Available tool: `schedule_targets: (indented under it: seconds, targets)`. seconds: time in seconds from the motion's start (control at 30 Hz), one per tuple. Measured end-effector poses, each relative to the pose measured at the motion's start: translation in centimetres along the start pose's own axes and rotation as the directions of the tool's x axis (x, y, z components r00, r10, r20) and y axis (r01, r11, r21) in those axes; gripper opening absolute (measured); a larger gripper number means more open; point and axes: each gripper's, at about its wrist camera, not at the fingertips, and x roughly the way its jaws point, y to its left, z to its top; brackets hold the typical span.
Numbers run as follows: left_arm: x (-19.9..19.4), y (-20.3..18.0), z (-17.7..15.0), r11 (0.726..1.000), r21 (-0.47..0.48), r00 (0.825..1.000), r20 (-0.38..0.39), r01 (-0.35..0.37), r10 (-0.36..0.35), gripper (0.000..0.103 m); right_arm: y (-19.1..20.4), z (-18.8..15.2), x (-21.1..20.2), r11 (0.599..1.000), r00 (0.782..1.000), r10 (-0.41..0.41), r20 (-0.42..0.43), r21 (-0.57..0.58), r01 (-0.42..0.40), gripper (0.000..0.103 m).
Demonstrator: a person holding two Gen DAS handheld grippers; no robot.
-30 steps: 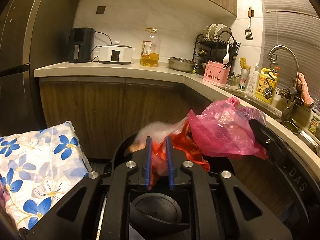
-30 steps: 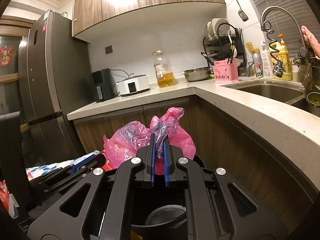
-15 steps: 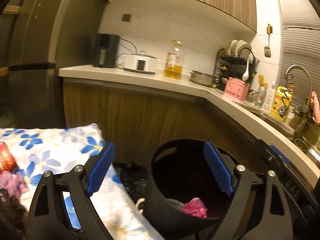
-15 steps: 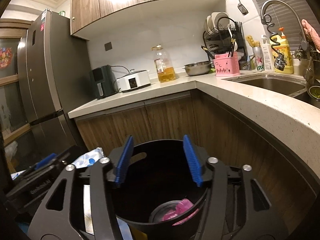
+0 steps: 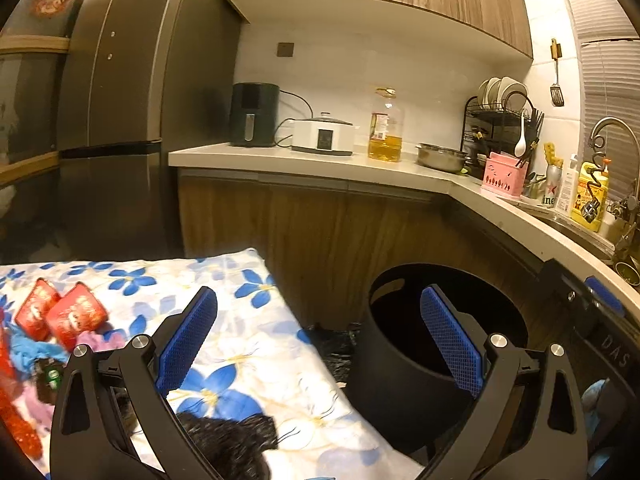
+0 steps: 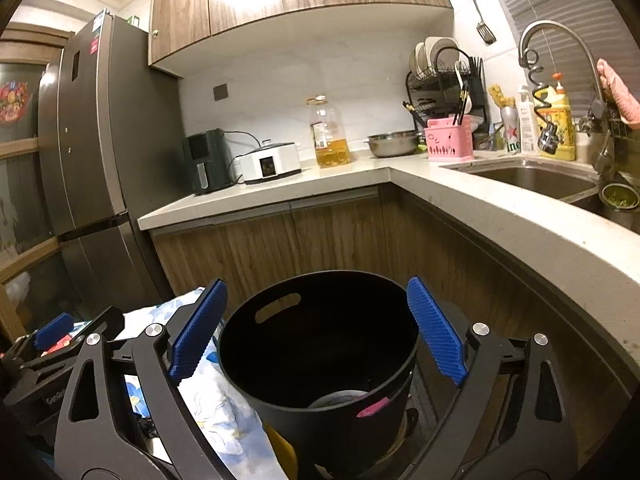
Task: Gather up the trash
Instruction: 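Move both tools back over the table toward the black bags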
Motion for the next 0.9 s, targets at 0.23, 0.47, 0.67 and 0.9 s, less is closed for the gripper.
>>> schedule_targets:
  seconds: [0.23, 0.47, 0.67, 0.9]
  targets:
    - [-2.0, 1.3, -0.6, 1.000, -0.010, 1.000, -0.002, -0.020, 0.020, 0.097, 1.3, -0.3, -1.8, 1.000, 1.000, 0.000, 0.005, -0.013, 0.000, 0.091]
    - [-4.5, 3.8, -1.3, 0.998, -0.028, 0.998, 0.015, -0.062, 0.063, 0.097, 2.9, -1.2, -3.7, 1.000, 1.000, 0.017, 0.009, -0.019, -0.017, 0.091]
    - [-7.2, 7.4, -2.9, 0.988, -0.048, 0.988, 0.031, -0.148, 0.149, 0.097, 4.9, -2.7, -5.1, 0.998, 0.998, 0.056, -0.005, -0.024, -0.056, 0.091]
    - [-9.4, 11.2, -4.5, 0.972, -0.090, 0.975, 0.025, -0.219, 0.222, 0.097, 7.1, -4.5, -6.3, 0.993, 0.993, 0.117, -0.011, -0.009, -0.117, 0.091]
